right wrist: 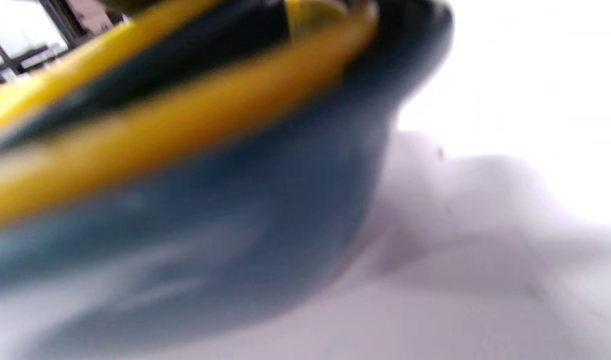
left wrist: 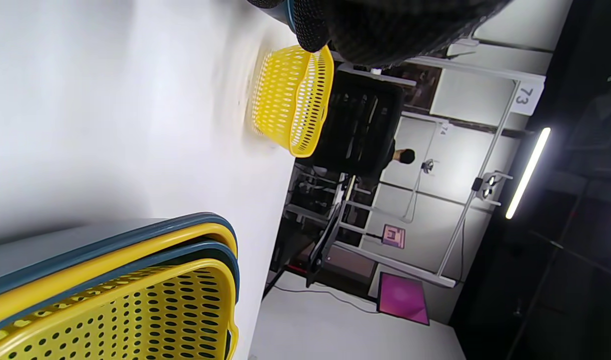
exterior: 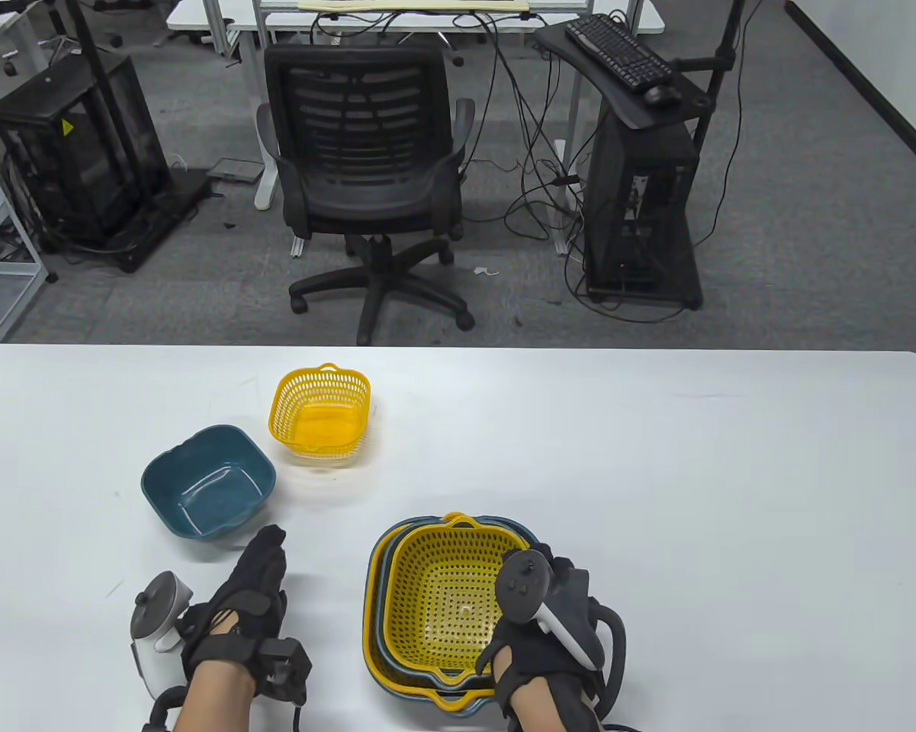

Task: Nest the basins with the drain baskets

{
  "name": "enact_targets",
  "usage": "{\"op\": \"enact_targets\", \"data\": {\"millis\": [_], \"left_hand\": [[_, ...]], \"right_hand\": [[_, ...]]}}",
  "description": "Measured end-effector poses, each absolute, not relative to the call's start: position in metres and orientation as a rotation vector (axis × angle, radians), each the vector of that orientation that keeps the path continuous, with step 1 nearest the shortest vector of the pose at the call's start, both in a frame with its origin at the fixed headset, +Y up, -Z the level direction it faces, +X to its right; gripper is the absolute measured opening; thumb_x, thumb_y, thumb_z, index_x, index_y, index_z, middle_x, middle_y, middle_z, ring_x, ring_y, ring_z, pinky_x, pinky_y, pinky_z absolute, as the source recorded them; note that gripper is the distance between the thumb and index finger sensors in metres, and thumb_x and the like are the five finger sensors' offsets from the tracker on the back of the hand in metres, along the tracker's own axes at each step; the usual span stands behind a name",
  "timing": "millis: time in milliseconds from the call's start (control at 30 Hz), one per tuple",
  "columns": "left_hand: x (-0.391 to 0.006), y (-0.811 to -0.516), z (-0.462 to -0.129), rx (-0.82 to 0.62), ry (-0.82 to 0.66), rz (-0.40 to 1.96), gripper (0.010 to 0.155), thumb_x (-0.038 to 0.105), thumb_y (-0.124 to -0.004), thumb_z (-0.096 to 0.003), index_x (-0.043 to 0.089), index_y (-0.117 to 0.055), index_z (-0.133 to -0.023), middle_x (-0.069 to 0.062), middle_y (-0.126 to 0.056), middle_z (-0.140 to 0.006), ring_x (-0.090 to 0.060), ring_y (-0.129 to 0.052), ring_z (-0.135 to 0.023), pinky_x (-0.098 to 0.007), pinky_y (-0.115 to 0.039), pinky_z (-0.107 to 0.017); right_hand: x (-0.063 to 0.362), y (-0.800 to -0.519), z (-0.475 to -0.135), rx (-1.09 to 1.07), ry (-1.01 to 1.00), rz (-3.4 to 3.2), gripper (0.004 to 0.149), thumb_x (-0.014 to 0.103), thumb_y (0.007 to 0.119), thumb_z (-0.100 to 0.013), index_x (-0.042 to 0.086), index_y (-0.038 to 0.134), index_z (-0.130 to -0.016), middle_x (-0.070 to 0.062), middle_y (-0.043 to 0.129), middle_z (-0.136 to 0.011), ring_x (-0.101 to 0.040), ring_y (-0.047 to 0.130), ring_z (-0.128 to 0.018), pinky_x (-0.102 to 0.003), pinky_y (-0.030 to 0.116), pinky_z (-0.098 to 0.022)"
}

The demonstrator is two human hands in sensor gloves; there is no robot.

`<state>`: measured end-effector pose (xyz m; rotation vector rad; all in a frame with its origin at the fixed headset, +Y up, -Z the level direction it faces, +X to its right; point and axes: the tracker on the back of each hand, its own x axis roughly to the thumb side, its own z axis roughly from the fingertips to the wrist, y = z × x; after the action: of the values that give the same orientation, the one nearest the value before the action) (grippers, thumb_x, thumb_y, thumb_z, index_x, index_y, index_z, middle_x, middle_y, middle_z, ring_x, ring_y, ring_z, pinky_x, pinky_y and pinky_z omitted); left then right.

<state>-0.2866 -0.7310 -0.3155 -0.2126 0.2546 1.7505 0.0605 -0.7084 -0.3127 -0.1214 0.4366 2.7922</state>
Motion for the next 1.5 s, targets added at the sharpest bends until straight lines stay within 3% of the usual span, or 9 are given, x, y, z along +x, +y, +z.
{"op": "enact_targets", "data": {"millis": [167, 300, 633, 767, 867, 967, 1200, 1333, 1500], "left_hand": [[-0.287, -0.730, -0.314, -0.196, 0.256, 1.756, 0.066, 0.037, -0.067, -0.0535, 0.023, -0.043, -0.113, -0.012, -0.019, -0.117, -0.048, -0.019, -0.105, -0.062, -0.032, -0.072], [-0.292, -0.699, -0.312, -0.099, 0.192, 1.720, 0.067, 0.039, -0.068, -0.0537, 0.023, -0.041, -0.114, -0.011, -0.018, -0.117, -0.048, -0.018, -0.105, -0.061, -0.031, -0.072], [-0.287, -0.487, -0.344, 0.155, -0.138, 1.477, 0.075, 0.046, -0.067, -0.0545, 0.027, -0.027, -0.115, -0.008, -0.014, -0.119, -0.046, -0.011, -0.106, -0.060, -0.025, -0.073], [-0.284, -0.433, -0.369, 0.289, -0.166, 1.485, 0.074, 0.047, -0.067, -0.0544, 0.031, -0.027, -0.115, -0.002, -0.016, -0.120, -0.035, -0.011, -0.108, -0.052, -0.023, -0.074], [-0.280, -0.410, -0.395, 0.405, -0.053, 1.142, 0.075, 0.048, -0.069, -0.0537, 0.036, -0.028, -0.116, 0.002, -0.021, -0.122, -0.029, -0.016, -0.111, -0.049, -0.025, -0.077], [-0.271, -0.438, -0.452, 0.299, 0.093, 0.864, 0.077, 0.049, -0.070, -0.0533, 0.039, -0.023, -0.114, 0.006, -0.016, -0.122, -0.025, -0.012, -0.112, -0.046, -0.021, -0.079], [-0.275, -0.589, -0.570, -0.057, 0.360, 0.558, 0.079, 0.049, -0.069, -0.0533, 0.041, -0.015, -0.111, 0.010, -0.005, -0.118, -0.024, 0.006, -0.105, -0.047, -0.006, -0.075], [-0.289, -0.659, -0.598, -0.205, 0.471, 0.493, 0.081, 0.049, -0.069, -0.0530, 0.040, -0.013, -0.110, 0.009, -0.005, -0.118, -0.023, 0.014, -0.101, -0.048, 0.000, -0.071], [-0.303, -0.695, -0.611, -0.317, 0.578, 0.497, 0.084, 0.051, -0.070, -0.0520, 0.040, -0.009, -0.109, 0.009, -0.003, -0.118, -0.022, 0.020, -0.097, -0.048, 0.004, -0.069]], "right_hand": [[0.052, -0.718, -0.310, -0.065, 0.362, 2.892, 0.066, 0.027, 0.074, -0.051, 0.020, 0.040, -0.107, -0.010, 0.004, -0.110, -0.044, 0.007, -0.101, -0.076, 0.029, -0.065], [0.073, -0.700, -0.297, 0.145, 0.210, 2.628, 0.063, 0.034, 0.072, -0.052, 0.023, 0.042, -0.107, -0.010, 0.005, -0.111, -0.045, 0.006, -0.100, -0.077, 0.030, -0.065], [0.200, -0.675, -0.264, 0.333, -0.331, 2.658, 0.060, 0.038, 0.072, -0.051, 0.020, 0.054, -0.106, -0.013, 0.028, -0.116, -0.051, 0.025, -0.104, -0.078, 0.040, -0.064], [0.216, -0.682, -0.263, 0.318, -0.286, 2.483, 0.061, 0.038, 0.072, -0.052, 0.019, 0.053, -0.106, -0.013, 0.028, -0.116, -0.052, 0.024, -0.103, -0.079, 0.039, -0.064], [0.219, -0.688, -0.260, 0.366, -0.243, 2.453, 0.061, 0.039, 0.072, -0.051, 0.020, 0.053, -0.106, -0.013, 0.028, -0.116, -0.051, 0.023, -0.103, -0.079, 0.039, -0.064], [0.224, -0.694, -0.259, 0.357, -0.145, 2.387, 0.062, 0.039, 0.072, -0.052, 0.020, 0.052, -0.107, -0.014, 0.027, -0.116, -0.052, 0.022, -0.103, -0.079, 0.038, -0.064], [0.235, -0.701, -0.264, 0.303, -0.085, 2.331, 0.062, 0.039, 0.072, -0.052, 0.018, 0.052, -0.107, -0.015, 0.030, -0.116, -0.053, 0.023, -0.103, -0.079, 0.039, -0.063], [0.232, -0.702, -0.265, 0.299, -0.066, 2.337, 0.062, 0.040, 0.072, -0.052, 0.019, 0.052, -0.107, -0.015, 0.031, -0.116, -0.053, 0.024, -0.103, -0.079, 0.039, -0.063], [0.230, -0.703, -0.267, 0.301, -0.032, 2.342, 0.062, 0.040, 0.072, -0.052, 0.018, 0.053, -0.107, -0.015, 0.031, -0.116, -0.053, 0.024, -0.103, -0.079, 0.039, -0.063]]}}
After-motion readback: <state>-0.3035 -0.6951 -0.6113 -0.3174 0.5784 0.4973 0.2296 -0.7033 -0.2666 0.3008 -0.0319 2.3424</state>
